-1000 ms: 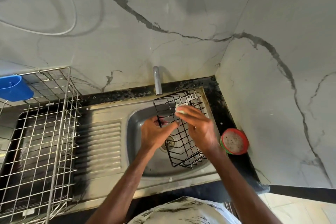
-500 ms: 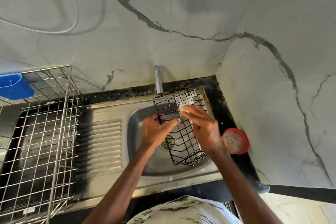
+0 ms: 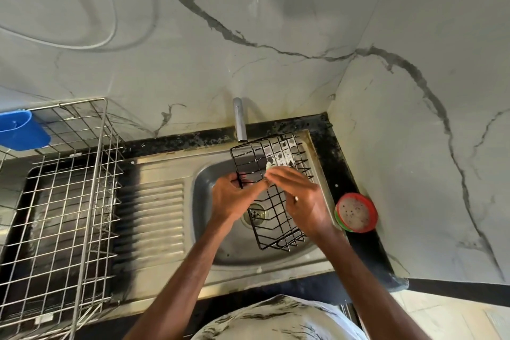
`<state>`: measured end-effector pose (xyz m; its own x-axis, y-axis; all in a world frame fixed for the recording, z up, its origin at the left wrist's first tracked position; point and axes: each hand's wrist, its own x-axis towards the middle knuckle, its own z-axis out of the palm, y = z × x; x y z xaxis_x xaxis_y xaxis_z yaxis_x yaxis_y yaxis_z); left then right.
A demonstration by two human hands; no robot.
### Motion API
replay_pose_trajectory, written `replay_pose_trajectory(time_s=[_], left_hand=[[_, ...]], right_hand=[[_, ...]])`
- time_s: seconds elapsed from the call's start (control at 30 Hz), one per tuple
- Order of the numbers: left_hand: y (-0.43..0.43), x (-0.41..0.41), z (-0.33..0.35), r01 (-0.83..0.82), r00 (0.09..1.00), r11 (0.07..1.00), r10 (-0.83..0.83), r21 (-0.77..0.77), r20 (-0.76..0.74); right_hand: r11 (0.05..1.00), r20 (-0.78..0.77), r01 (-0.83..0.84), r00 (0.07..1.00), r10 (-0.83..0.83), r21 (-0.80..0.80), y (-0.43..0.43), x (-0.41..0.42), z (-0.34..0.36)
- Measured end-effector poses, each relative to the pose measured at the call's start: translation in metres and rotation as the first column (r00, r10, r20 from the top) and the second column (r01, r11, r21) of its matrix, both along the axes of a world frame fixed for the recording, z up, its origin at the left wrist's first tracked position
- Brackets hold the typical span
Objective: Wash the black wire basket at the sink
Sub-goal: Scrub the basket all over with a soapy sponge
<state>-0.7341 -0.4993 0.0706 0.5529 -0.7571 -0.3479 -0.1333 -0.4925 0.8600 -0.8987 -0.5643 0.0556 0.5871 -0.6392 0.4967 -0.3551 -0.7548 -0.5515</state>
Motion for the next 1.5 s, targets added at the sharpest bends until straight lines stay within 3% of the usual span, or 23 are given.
replay_pose_trajectory(time_s=[0.27, 0.6, 0.67, 0.8, 0.9, 1.0, 1.17, 1.27, 1.37, 1.43, 1.5], left_hand=[[-0.001, -0.002, 0.002, -0.061, 0.993, 0.998, 0.060, -0.001, -0.101], [0.000, -0.002, -0.001, -0.092, 0.992, 0.996, 0.091, -0.009, -0.084], [0.001, -0.001, 0.000, -0.086, 0.992, 0.996, 0.087, 0.011, -0.093], [0.002, -0.004, -0.001, -0.075, 0.991, 0.997, 0.077, 0.019, -0.107], [0.001, -0.007, 0.000, -0.068, 0.993, 0.998, 0.067, 0.001, -0.100], [0.000, -0.009, 0.000, -0.106, 0.989, 0.994, 0.106, -0.003, -0.106], [0.001, -0.003, -0.001, -0.127, 0.988, 0.992, 0.127, -0.001, -0.083], [0.004, -0.003, -0.001, -0.108, 0.991, 0.994, 0.108, 0.002, -0.084], [0.005, -0.004, -0.002, -0.096, 0.989, 0.995, 0.095, -0.003, -0.117], [0.005, -0.005, -0.002, -0.066, 0.989, 0.998, 0.067, 0.005, -0.133], [0.004, -0.004, -0.003, -0.022, 0.992, 1.000, 0.023, 0.008, -0.123]], right_hand=[[0.929, 0.031, 0.363, 0.930, -0.366, 0.069, -0.037, -0.036, -0.006], [0.998, 0.011, 0.053, 0.999, -0.053, 0.036, 0.044, -0.010, -0.011], [0.998, 0.006, 0.070, 0.998, -0.070, 0.005, 0.027, -0.020, -0.011], [0.954, 0.034, 0.297, 0.954, -0.298, 0.030, -0.019, -0.036, -0.010], [0.935, 0.045, 0.353, 0.934, -0.354, 0.027, -0.021, -0.027, -0.006], [0.952, 0.058, 0.305, 0.951, -0.305, 0.006, 0.008, -0.008, 0.001], [0.997, 0.011, 0.068, 0.998, -0.068, 0.043, 0.059, -0.010, -0.007], [0.994, 0.014, 0.108, 0.994, -0.108, 0.034, 0.038, -0.030, -0.012], [0.955, 0.039, 0.270, 0.960, -0.277, 0.118, 0.007, -0.047, -0.010], [0.893, -0.005, 0.338, 0.936, -0.353, 0.296, -0.006, -0.052, 0.000], [0.786, -0.124, 0.339, 0.938, -0.322, 0.518, -0.018, -0.054, 0.009]])
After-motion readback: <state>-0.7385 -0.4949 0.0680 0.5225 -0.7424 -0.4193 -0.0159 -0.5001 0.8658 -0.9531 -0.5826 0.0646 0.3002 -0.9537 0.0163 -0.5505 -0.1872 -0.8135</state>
